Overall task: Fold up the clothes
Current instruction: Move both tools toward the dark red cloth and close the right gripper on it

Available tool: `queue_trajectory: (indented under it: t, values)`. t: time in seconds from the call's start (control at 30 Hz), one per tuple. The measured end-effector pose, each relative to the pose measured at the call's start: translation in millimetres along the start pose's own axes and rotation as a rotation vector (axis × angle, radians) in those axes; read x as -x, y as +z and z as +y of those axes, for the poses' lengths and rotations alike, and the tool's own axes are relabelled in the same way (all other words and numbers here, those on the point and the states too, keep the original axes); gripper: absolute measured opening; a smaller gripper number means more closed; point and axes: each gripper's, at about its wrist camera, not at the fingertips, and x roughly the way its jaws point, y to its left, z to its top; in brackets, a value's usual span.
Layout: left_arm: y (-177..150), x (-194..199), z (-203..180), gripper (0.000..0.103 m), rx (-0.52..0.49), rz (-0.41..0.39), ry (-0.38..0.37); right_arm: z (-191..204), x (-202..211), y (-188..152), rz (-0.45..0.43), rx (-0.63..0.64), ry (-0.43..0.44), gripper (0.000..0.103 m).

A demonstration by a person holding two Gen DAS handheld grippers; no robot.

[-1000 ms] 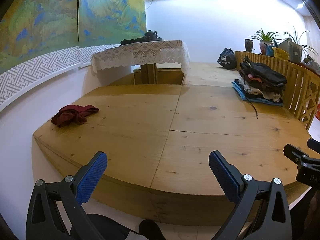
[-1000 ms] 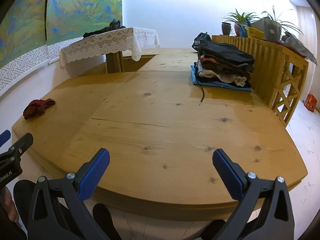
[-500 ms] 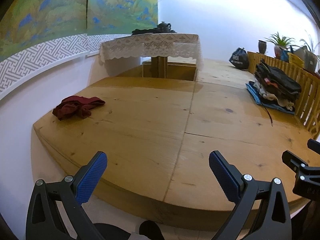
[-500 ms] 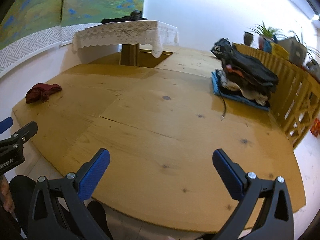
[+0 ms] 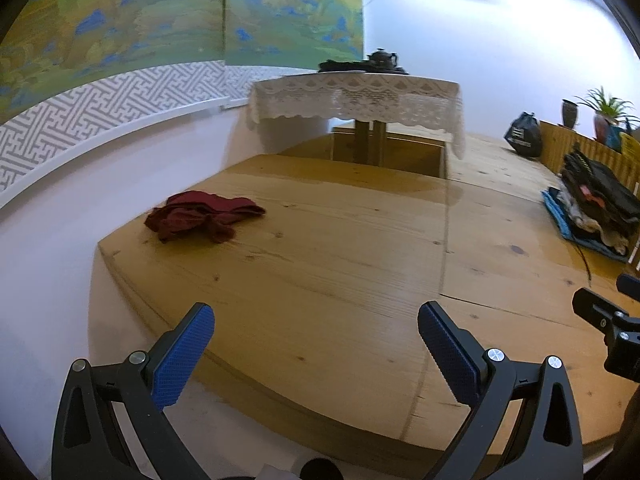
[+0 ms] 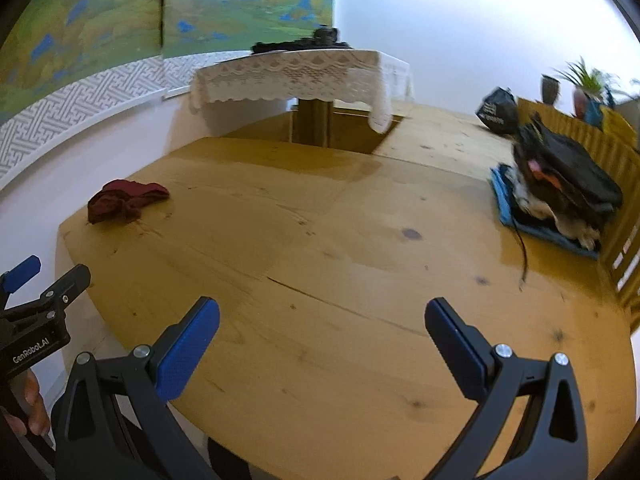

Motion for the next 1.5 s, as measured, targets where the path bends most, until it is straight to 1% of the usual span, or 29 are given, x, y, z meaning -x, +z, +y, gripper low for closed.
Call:
queue_trajectory:
  t: [0.07, 0.27, 0.4, 0.57, 0.7, 0.77, 0.9, 0.97, 1.07, 1.17, 1.27, 1.33, 1.5]
  values:
    - [3, -5, 8, 0.102, 0.008, -0.001, 0.018, 11, -8, 8, -0.002, 0.020, 0.024, 0.103]
    - [12, -22, 35, 0.102, 0.029, -0.006, 0.075, 50, -37, 32, 0.027, 0.071, 0.142, 0.103]
    - [22, -38, 63, 0.102, 0.043, -0.001, 0.110, 88, -67, 53, 0.066, 0.116, 0.225, 0.103]
    - [33, -60, 100, 0.102, 0.056, -0.006, 0.189, 138, -109, 73, 0.081, 0.230, 0.237, 0.103]
    - [38, -81, 130, 0.102, 0.067, 0.000, 0.232, 174, -143, 87, 0.082, 0.313, 0.245, 0.103]
    - [40, -90, 142, 0.102, 0.072, 0.001, 0.248, 192, -160, 95, 0.089, 0.333, 0.262, 0.103]
    - [39, -106, 160, 0.102, 0.085, 0.005, 0.263, 228, -203, 118, 0.097, 0.388, 0.286, 0.103]
    - [38, -114, 170, 0.102, 0.092, 0.007, 0.270, 243, -225, 127, 0.119, 0.404, 0.313, 0.103]
    - [38, -126, 184, 0.102, 0.103, 0.011, 0.280, 266, -262, 136, 0.143, 0.404, 0.334, 0.102]
    - [37, -138, 197, 0.102, 0.113, 0.014, 0.291, 289, -302, 139, 0.193, 0.422, 0.379, 0.099]
    - [36, -150, 211, 0.102, 0.123, 0.017, 0.302, 306, -332, 143, 0.226, 0.411, 0.394, 0.098]
    - [36, -157, 220, 0.102, 0.130, 0.020, 0.307, 314, -343, 145, 0.232, 0.409, 0.402, 0.098]
    - [32, -162, 227, 0.102, 0.148, 0.025, 0.292, 336, -368, 149, 0.261, 0.428, 0.417, 0.098]
